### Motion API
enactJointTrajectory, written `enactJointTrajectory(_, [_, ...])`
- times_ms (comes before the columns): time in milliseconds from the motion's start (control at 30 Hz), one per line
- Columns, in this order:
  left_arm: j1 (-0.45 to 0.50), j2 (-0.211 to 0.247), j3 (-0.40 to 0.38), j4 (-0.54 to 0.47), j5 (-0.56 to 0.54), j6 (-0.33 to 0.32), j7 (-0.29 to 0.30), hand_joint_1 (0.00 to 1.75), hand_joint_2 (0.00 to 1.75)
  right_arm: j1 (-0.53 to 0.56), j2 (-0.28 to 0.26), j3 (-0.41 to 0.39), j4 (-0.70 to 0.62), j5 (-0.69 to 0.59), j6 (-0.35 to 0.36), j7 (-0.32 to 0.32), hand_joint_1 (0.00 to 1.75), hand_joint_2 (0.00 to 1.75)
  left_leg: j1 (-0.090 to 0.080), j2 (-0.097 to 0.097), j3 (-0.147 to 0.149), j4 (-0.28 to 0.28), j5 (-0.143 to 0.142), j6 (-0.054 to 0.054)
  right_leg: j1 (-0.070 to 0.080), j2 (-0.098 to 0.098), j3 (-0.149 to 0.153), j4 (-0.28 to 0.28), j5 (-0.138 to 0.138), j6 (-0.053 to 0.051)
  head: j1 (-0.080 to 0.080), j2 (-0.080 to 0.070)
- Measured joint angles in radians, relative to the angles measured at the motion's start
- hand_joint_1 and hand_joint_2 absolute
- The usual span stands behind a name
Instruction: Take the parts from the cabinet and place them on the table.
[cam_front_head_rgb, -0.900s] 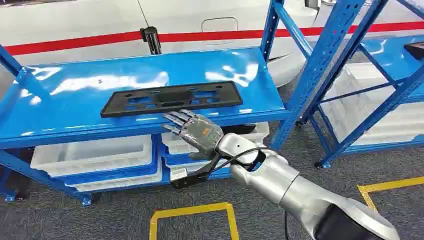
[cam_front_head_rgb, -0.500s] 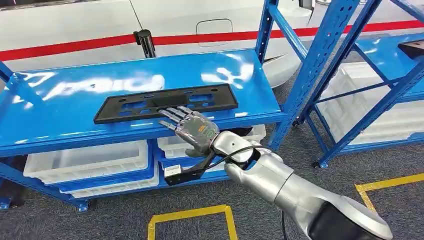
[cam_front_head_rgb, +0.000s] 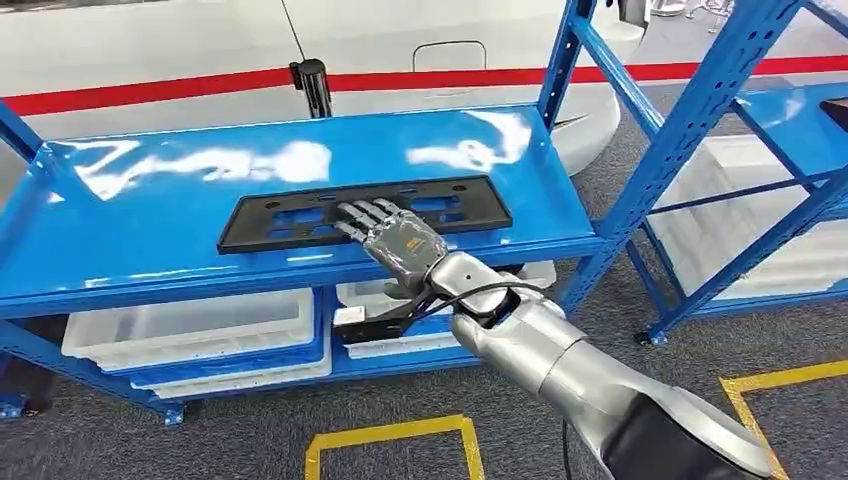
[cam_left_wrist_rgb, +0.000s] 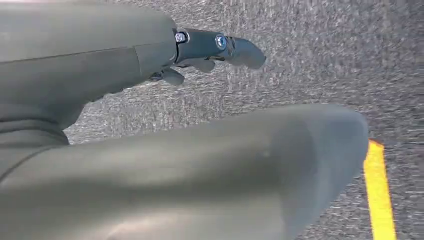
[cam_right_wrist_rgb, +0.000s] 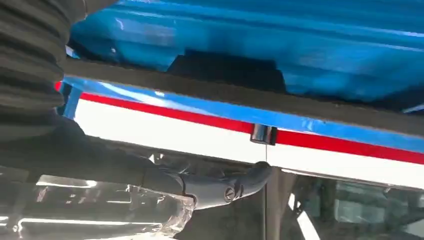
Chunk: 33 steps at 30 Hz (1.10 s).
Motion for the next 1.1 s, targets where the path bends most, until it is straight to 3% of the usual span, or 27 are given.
enactJointTrajectory(33, [0.0, -0.001, 0.0, 0.0, 0.0, 0.0, -0.001, 0.0, 0.0, -0.002, 0.004, 0.0, 0.006, 0.0, -0.001, 0.0, 0.0, 1.75, -0.009, -0.001, 0.001, 0.002, -0.005, -0.006, 0.006, 0.001, 0.013, -0.004, 0.004, -0.008, -0.002, 0.0])
enactJointTrajectory(133, [0.0, -0.002, 0.0, 0.0, 0.0, 0.0, -0.002, 0.0, 0.0, -0.004, 0.009, 0.0, 0.022, 0.003, -0.002, 0.0, 0.0, 1.75, -0.001, 0.0, 0.002, 0.0, -0.009, -0.017, 0.005, 0.002, 0.01, -0.007, 0.003, -0.023, -0.001, 0.0])
enactJointTrajectory(167, [-0.001, -0.001, 0.0, -0.001, 0.0, 0.0, -0.002, 0.0, 0.0, -0.005, 0.011, -0.001, 0.024, 0.003, -0.002, 0.0, 0.0, 1.75, -0.002, 0.0, 0.002, 0.002, -0.015, -0.024, -0.008, 0.002, 0.018, -0.019, 0.009, -0.032, -0.001, 0.0])
enactJointTrajectory(200, [0.0, 0.0, 0.0, -0.002, 0.0, 0.0, -0.002, 0.0, 0.0, -0.005, 0.014, -0.002, 0.028, 0.003, -0.002, 0.0, 0.0, 1.75, 0.002, 0.004, -0.003, 0.024, -0.029, -0.031, -0.01, 0.003, 0.025, -0.024, 0.009, -0.035, -0.003, 0.0])
enactJointTrajectory(233, [-0.001, -0.002, 0.0, -0.002, 0.001, 0.0, -0.002, 0.0, 0.0, -0.006, 0.018, -0.003, 0.031, 0.004, -0.002, 0.0, 0.0, 1.75, 0.006, 0.004, -0.025, 0.072, -0.058, -0.039, -0.013, 0.001, 0.029, -0.024, 0.006, -0.046, -0.01, 0.0])
enactJointTrajectory(300, [0.0, -0.002, 0.0, -0.002, 0.001, 0.0, -0.002, 0.0, 0.0, -0.004, 0.022, -0.002, 0.042, 0.009, -0.002, 0.001, 0.0, 1.75, 0.015, 0.004, -0.103, 0.22, -0.124, -0.053, -0.012, 0.001, 0.033, -0.024, 0.003, -0.05, -0.008, 0.0])
enactJointTrajectory(333, [0.001, -0.002, 0.0, -0.002, 0.003, 0.0, -0.002, 0.0, 0.0, -0.002, 0.022, -0.002, 0.048, 0.012, -0.002, 0.001, 0.0, 1.75, 0.02, 0.004, -0.139, 0.277, -0.136, -0.06, -0.012, 0.001, 0.034, -0.024, 0.001, -0.051, -0.01, 0.0])
enactJointTrajectory(367, [0.002, -0.002, 0.0, -0.002, 0.003, 0.0, -0.003, 0.0, 0.0, -0.001, 0.022, -0.002, 0.054, 0.014, -0.002, 0.003, 0.0, 1.75, 0.025, 0.005, -0.153, 0.284, -0.123, -0.065, -0.013, 0.002, 0.035, -0.023, 0.001, -0.051, -0.009, 0.0])
enactJointTrajectory(400, [0.003, -0.002, 0.001, -0.002, 0.003, 0.003, -0.012, 0.0, 0.0, 0.0, 0.022, -0.002, 0.061, 0.018, -0.005, 0.01, 0.0, 1.75, 0.031, 0.008, -0.145, 0.252, -0.091, -0.069, -0.014, 0.003, 0.037, -0.023, -0.002, -0.049, -0.009, 0.0])
enactJointTrajectory(467, [0.0, -0.006, 0.001, -0.002, 0.002, 0.012, -0.022, 0.0, 0.0, 0.0, 0.024, -0.003, 0.072, 0.023, -0.01, 0.018, 0.0, 1.75, 0.041, 0.011, -0.076, 0.099, 0.004, -0.076, -0.018, 0.005, 0.044, -0.021, -0.008, -0.04, -0.009, 0.0])
enactJointTrajectory(500, [-0.001, -0.012, 0.001, -0.002, 0.001, 0.018, -0.022, 0.0, 0.0, 0.0, 0.026, -0.006, 0.08, 0.025, -0.019, 0.021, 0.0, 1.75, 0.045, 0.014, -0.041, 0.025, 0.033, -0.077, -0.016, 0.005, 0.047, -0.019, -0.013, -0.033, -0.01, 0.0])
enactJointTrajectory(533, [-0.002, -0.016, 0.0, -0.003, 0.0, 0.02, -0.02, 0.0, 0.0, -0.002, 0.028, -0.011, 0.087, 0.025, -0.03, 0.022, 0.0, 1.75, 0.035, 0.01, -0.029, 0.007, 0.016, -0.072, -0.006, 0.007, 0.043, -0.015, -0.016, -0.026, -0.012, 0.0])
enactJointTrajectory(567, [-0.002, -0.017, 0.001, -0.003, 0.0, 0.02, -0.02, 0.0, 0.0, -0.003, 0.029, -0.018, 0.096, 0.026, -0.037, 0.023, 0.0, 1.75, 0.034, 0.006, -0.033, 0.009, 0.017, -0.059, -0.008, 0.007, 0.043, -0.015, -0.017, -0.022, -0.008, 0.0])
enactJointTrajectory(633, [0.001, -0.018, 0.001, -0.003, 0.002, 0.016, -0.021, 0.0, 0.0, -0.003, 0.03, -0.026, 0.107, 0.029, -0.041, 0.027, 0.0, 1.75, 0.025, 0.006, -0.032, 0.011, 0.014, -0.044, -0.01, 0.006, 0.045, -0.023, -0.016, -0.011, -0.008, 0.0])
enactJointTrajectory(667, [0.001, -0.019, 0.002, -0.003, 0.005, 0.012, -0.023, 0.0, 0.0, -0.004, 0.03, -0.032, 0.114, 0.034, -0.041, 0.03, 0.0, 1.75, 0.024, 0.006, -0.029, 0.004, 0.019, -0.033, -0.007, 0.006, 0.047, -0.023, -0.018, -0.001, -0.01, 0.0])
enactJointTrajectory(700, [0.002, -0.021, 0.002, -0.003, 0.005, 0.011, -0.025, 0.0, 0.0, -0.004, 0.029, -0.04, 0.12, 0.036, -0.042, 0.032, 0.0, 1.75, 0.029, 0.008, -0.024, -0.003, 0.024, -0.023, -0.009, 0.003, 0.036, -0.005, -0.029, 0.003, -0.008, 0.0])
enactJointTrajectory(767, [0.002, -0.021, 0.002, -0.003, 0.005, 0.011, -0.027, 0.0, 0.0, -0.006, 0.029, -0.047, 0.124, 0.037, -0.043, 0.032, 0.0, 1.75, 0.027, 0.007, -0.024, -0.003, 0.023, -0.018, -0.009, 0.002, 0.02, 0.027, -0.044, 0.001, -0.007, 0.0])
enactJointTrajectory(800, [0.002, -0.021, 0.002, -0.003, 0.006, 0.011, -0.027, 0.0, 0.0, -0.007, 0.029, -0.051, 0.13, 0.04, -0.047, 0.034, 1.4, 1.75, 0.026, 0.008, -0.023, -0.002, 0.022, -0.01, -0.01, 0.002, -0.003, 0.075, -0.067, -0.005, -0.005, 0.0])
enactJointTrajectory(833, [0.002, -0.021, 0.003, -0.003, 0.006, 0.011, -0.027, 0.0, 0.0, -0.007, 0.027, -0.053, 0.146, 0.045, -0.049, 0.034, 1.75, 1.75, 0.023, 0.008, -0.022, -0.002, 0.02, -0.004, -0.01, 0.002, -0.075, 0.211, -0.118, -0.014, -0.005, 0.0])
enactJointTrajectory(867, [0.002, -0.021, 0.004, -0.003, 0.006, 0.011, -0.027, 0.0, 0.0, -0.006, 0.026, -0.053, 0.158, 0.047, -0.049, 0.034, 1.75, 1.75, 0.022, 0.008, -0.022, -0.002, 0.019, -0.002, -0.01, 0.002, -0.115, 0.283, -0.137, -0.014, -0.003, 0.0])
enactJointTrajectory(900, [0.002, -0.022, 0.006, -0.003, 0.008, 0.01, -0.03, 0.0, 0.0, -0.004, 0.025, -0.056, 0.168, 0.048, -0.049, 0.032, 1.75, 1.75, 0.02, 0.007, -0.021, -0.002, 0.018, -0.002, -0.01, 0.002, -0.137, 0.318, -0.139, -0.008, -0.002, 0.0])
enactJointTrajectory(933, [0.004, -0.023, 0.009, -0.003, 0.019, 0.001, -0.041, 0.0, 0.0, -0.004, 0.023, -0.062, 0.178, 0.05, -0.049, 0.031, 1.75, 1.75, 0.018, 0.005, -0.019, -0.002, 0.017, -0.001, -0.01, 0.002, -0.133, 0.297, -0.122, -0.001, -0.003, 0.0])
enactJointTrajectory(1000, [0.005, -0.025, 0.02, -0.004, 0.041, -0.024, -0.077, 0.0, 0.0, -0.007, 0.022, -0.075, 0.188, 0.052, -0.05, 0.026, 1.75, 1.75, 0.018, 0.003, -0.012, -0.001, 0.013, -0.005, -0.01, 0.001, -0.057, 0.133, -0.048, 0.014, -0.003, 0.0])
enactJointTrajectory(1033, [0.005, -0.026, 0.028, -0.006, 0.061, -0.045, -0.116, 0.0, 0.0, -0.008, 0.02, -0.08, 0.191, 0.054, -0.05, 0.025, 1.71, 1.75, 0.018, 0.002, -0.009, -0.001, 0.01, -0.009, -0.01, 0.0, -0.014, 0.043, -0.015, 0.016, -0.002, 0.0])
enactJointTrajectory(1067, [0.004, -0.026, 0.036, -0.006, 0.074, -0.061, -0.151, 0.0, 0.0, -0.01, 0.019, -0.085, 0.196, 0.055, -0.051, 0.023, 1.71, 1.75, 0.01, 0.002, -0.009, 0.001, 0.006, -0.014, -0.007, -0.002, 0.01, -0.006, -0.003, 0.01, 0.0, 0.0])
enactJointTrajectory(1100, [0.003, -0.026, 0.045, -0.008, 0.084, -0.06, -0.184, 0.0, 0.0, -0.01, 0.019, -0.091, 0.197, 0.056, -0.053, 0.022, 1.62, 1.75, 0.007, 0.0, -0.01, 0.002, 0.003, -0.018, -0.009, -0.002, 0.016, -0.01, 0.004, 0.0, -0.002, 0.0])
